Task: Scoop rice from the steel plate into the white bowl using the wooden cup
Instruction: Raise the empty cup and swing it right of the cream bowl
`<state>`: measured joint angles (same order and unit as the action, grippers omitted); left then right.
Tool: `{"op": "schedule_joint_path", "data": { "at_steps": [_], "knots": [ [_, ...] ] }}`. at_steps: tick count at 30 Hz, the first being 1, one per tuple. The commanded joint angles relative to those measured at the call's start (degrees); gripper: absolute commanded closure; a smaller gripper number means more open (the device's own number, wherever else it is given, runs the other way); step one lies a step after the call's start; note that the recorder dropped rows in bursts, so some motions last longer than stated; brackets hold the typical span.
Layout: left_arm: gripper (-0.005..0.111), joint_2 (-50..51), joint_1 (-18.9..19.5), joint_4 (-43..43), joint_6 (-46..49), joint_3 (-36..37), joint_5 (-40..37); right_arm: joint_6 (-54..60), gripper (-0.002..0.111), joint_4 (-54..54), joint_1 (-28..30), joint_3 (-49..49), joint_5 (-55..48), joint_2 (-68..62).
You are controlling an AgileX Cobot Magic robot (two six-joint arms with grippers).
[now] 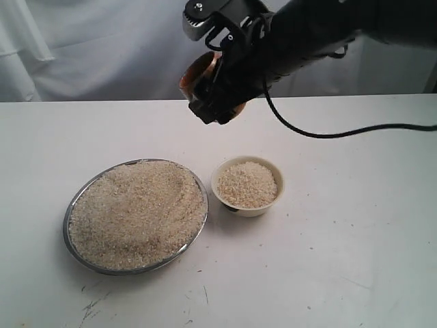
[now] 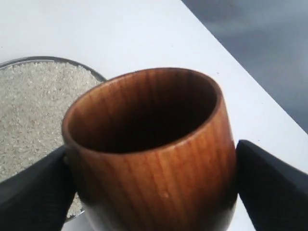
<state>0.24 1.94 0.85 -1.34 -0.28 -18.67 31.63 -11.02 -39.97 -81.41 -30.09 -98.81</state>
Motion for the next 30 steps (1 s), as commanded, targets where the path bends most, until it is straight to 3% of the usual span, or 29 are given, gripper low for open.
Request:
{"op": "schedule_joint_path", "data": {
  "at_steps": [1, 7, 12, 16, 23, 30],
  "knots": [
    [0.107, -0.2, 0.1, 0.1, 0.0, 0.3, 0.4, -3.4, 0.108, -3.8, 0.3, 13.6, 17.0, 6.4],
    [0.107, -0.2, 0.1, 0.1, 0.0, 0.3, 0.4, -10.5, 0.108, -14.9, 0.3, 40.3, 49.0, 17.8],
    [0.107, -0.2, 0.1, 0.1, 0.0, 0.3, 0.4, -20.3, 0.108, -14.9, 0.3, 54.2, 64.4, 20.5],
    [0.107, -0.2, 0.1, 0.1, 0.0, 0.3, 0.4, -21.6, 0.108, -15.3, 1.3, 59.4, 70.9, 17.6],
    [0.107, -0.2, 0.1, 0.1, 0.0, 0.3, 0.4, -22.6, 0.108, -15.4, 3.3, 59.9, 76.1, 11.6],
    [0.107, -0.2, 0.1, 0.1, 0.0, 0.3, 0.4, -33.1, 0.108, -15.3, 4.0, 59.9, 88.6, 2.1]
  ]
}}
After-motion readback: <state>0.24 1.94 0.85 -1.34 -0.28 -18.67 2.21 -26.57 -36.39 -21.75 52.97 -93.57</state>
